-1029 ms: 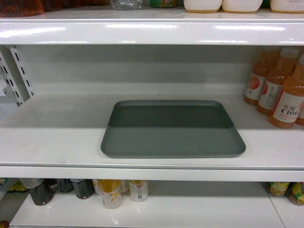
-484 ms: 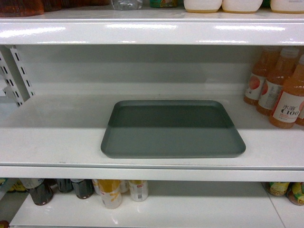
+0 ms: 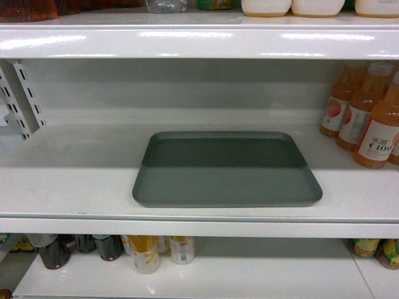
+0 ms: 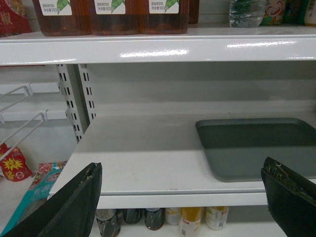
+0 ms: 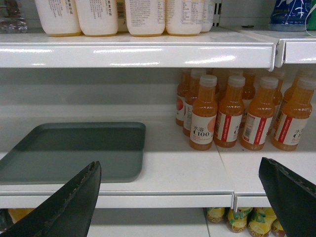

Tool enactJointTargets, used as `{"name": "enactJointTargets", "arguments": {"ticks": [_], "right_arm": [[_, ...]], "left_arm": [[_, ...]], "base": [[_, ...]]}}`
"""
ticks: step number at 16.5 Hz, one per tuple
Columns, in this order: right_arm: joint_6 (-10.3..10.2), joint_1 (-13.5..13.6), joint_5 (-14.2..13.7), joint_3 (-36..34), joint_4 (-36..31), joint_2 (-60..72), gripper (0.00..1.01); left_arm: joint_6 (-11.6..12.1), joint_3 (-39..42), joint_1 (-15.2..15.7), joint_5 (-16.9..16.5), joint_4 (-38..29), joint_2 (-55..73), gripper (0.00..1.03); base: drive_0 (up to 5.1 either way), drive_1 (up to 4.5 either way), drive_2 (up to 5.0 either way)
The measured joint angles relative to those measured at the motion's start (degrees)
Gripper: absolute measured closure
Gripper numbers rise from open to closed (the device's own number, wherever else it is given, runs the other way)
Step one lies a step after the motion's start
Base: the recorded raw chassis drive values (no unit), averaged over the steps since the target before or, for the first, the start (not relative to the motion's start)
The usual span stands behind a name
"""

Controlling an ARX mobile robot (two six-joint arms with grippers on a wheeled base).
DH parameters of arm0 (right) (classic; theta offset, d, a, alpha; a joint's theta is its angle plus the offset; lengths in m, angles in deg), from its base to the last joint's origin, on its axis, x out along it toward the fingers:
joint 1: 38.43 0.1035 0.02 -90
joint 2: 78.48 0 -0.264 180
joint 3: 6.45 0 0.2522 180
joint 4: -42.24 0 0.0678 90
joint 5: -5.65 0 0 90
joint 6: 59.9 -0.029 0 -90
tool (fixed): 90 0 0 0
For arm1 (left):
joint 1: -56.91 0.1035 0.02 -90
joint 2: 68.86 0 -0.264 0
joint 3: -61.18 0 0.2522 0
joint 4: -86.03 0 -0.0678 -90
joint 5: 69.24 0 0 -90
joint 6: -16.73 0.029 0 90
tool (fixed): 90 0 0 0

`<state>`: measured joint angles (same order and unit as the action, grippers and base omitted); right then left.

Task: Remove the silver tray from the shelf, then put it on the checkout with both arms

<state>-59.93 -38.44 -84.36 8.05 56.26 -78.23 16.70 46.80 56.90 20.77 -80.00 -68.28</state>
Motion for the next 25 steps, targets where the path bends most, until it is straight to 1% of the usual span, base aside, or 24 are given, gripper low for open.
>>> {"name": "enactJointTargets", "arguments": {"ticks": [11,12,13,14,15,16,17,18,19,21,23,25], "right_arm": [[0.0,0.0,0.0,0.0,0.0,0.0,0.03],[0.1,-2.0,6.1,1.9,6.5,2.5,0.03],[0.1,-2.5,11.3,3.4,4.6,11.7,0.03],[-0.1,-1.2,14.4,4.1,-0.7,20.3,0.03],[-0.9,0.2,14.6,5.1,-6.6,28.5,0.03],[-1.9,0.7,14.8,7.1,-12.3,38.2,0.03],[-5.2,2.7,14.8,12.0,-23.0,58.2,0.03],[-8.2,4.1,14.6,16.5,-29.2,72.7,0.03],[-10.2,4.7,14.3,19.3,-31.8,80.1,0.03],[-13.5,6.2,13.9,25.4,-35.1,92.8,0.03],[-15.0,7.0,13.3,30.1,-36.5,101.1,0.03],[-15.8,7.4,12.5,34.1,-36.4,106.4,0.03]], "left_arm": [[0.0,0.0,0.0,0.0,0.0,0.0,0.05],[-1.5,-2.0,-1.8,5.2,6.9,1.9,0.05],[-4.5,-6.9,-5.8,14.5,13.9,12.7,0.05],[-5.8,-9.2,-4.2,17.4,9.9,23.2,0.05],[-6.0,-10.0,-1.8,17.7,4.4,31.8,0.05],[-5.9,-10.8,-1.4,14.6,-2.1,41.8,0.05],[-6.0,-15.5,-1.8,9.7,-13.8,60.0,0.05],[-6.3,-21.0,-2.9,7.4,-20.7,73.5,0.05],[-7.0,-24.4,-3.7,6.0,-23.1,81.0,0.05],[-7.1,-31.0,-5.5,4.8,-24.8,94.3,0.05],[-7.4,-37.1,-6.4,4.6,-25.0,103.1,0.05],[-7.5,-42.4,-7.0,4.9,-24.4,108.6,0.05]], "base": [[0.0,0.0,0.0],[0.0,0.0,0.0],[0.0,0.0,0.0],[0.0,0.0,0.0],[0.0,0.0,0.0],[0.0,0.0,0.0],[0.0,0.0,0.0],[0.0,0.0,0.0],[0.0,0.0,0.0],[0.0,0.0,0.0],[0.0,0.0,0.0],[0.0,0.0,0.0]]}}
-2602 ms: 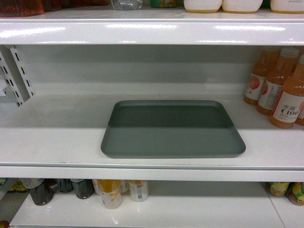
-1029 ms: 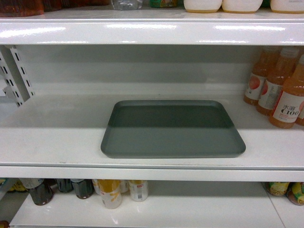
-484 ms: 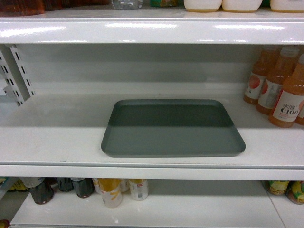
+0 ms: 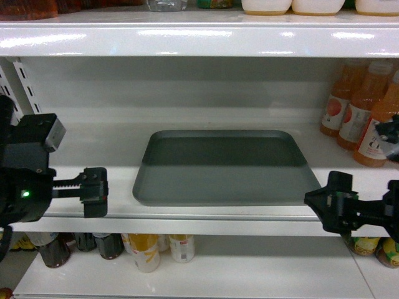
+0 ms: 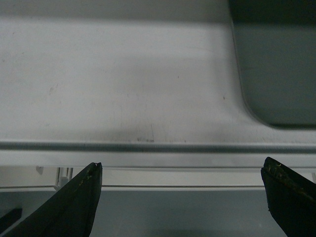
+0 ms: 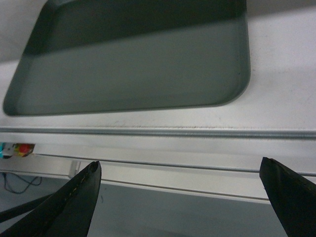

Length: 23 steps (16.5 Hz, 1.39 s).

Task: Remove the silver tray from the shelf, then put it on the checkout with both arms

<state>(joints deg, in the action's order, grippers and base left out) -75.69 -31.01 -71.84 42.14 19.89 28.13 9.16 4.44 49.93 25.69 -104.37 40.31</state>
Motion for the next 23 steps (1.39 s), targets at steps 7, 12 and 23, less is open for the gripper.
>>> {"name": "enactJointTargets", "arguments": {"ticks": [7,12,23], "right_arm": [[0.7,0.1,-6.4,24.1,6.2,20.2,0.03],[5.4,-0.3,-15.8,43.1,13.6,32.5,0.03],[4.9,-2.2,-14.2,52.5,22.1,37.3,0.58]], "left_arm": [[-1.4,-22.4,-3.7,0.6,7.2,16.1,0.05],[0.2,-35.2,-4.3,2.8,13.1,24.8,0.05],[-4.2,-39.0,-6.3,1.2,21.9,27.7,0.7]], "base": [[0.0,0.0,0.0],[0.0,0.0,0.0],[0.0,0.0,0.0]]}}
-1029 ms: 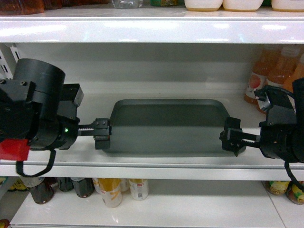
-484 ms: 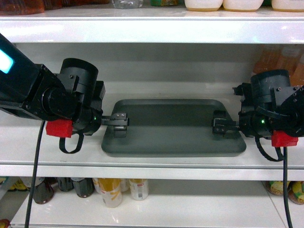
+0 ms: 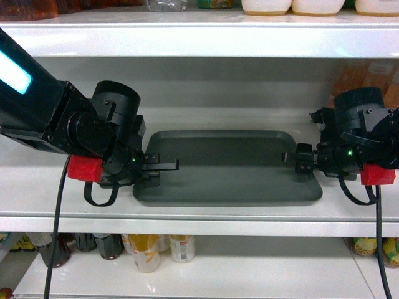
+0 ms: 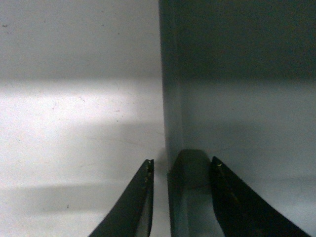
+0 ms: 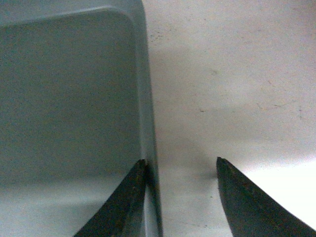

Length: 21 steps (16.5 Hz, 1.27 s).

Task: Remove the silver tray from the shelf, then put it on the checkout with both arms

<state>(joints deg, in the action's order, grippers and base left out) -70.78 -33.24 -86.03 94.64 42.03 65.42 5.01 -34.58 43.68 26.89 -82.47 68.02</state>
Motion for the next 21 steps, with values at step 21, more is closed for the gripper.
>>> {"name": "enactJointTargets", "arguments": {"ticks": [21], "right_arm": [[-3.0,0.1,4.2,-61.9,-29.7,-46.8,0.99]], "left_arm": [[-4.8,49.7,-7.1,5.6,-20.9,-46.0,1.0]], "base": [[0.0,-0.57,0.6]]}}
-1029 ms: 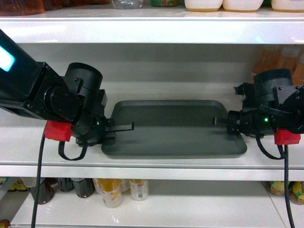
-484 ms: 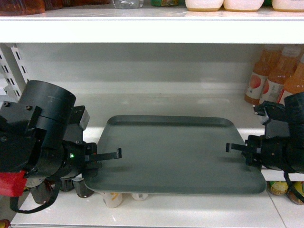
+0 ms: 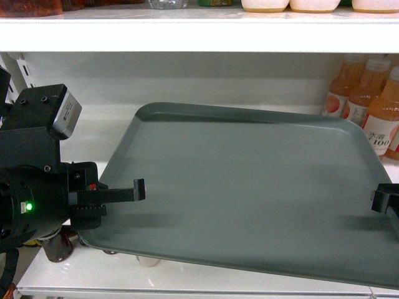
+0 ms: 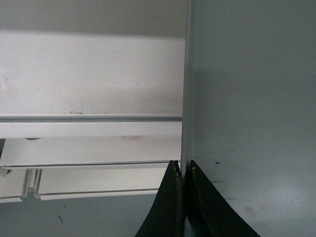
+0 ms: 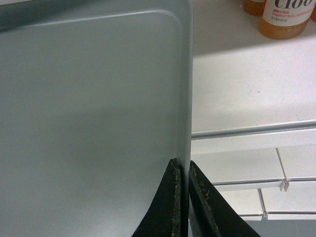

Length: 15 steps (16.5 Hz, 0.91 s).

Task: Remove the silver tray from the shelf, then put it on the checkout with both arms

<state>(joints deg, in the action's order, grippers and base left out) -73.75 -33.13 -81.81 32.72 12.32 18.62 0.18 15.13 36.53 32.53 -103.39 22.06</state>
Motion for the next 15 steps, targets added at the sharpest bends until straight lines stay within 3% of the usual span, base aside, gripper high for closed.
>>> {"name": "enactJointTargets", "arguments": {"ticks": [15], "right_arm": [[0.2,0.0,0.0,0.0,-0.2,-0.1,0.99]], "left_arm": [[0.0,0.0,0.0,0.0,-0.2,0.0,1.0]], "base": [[0.1,-4.21,4.5]]}}
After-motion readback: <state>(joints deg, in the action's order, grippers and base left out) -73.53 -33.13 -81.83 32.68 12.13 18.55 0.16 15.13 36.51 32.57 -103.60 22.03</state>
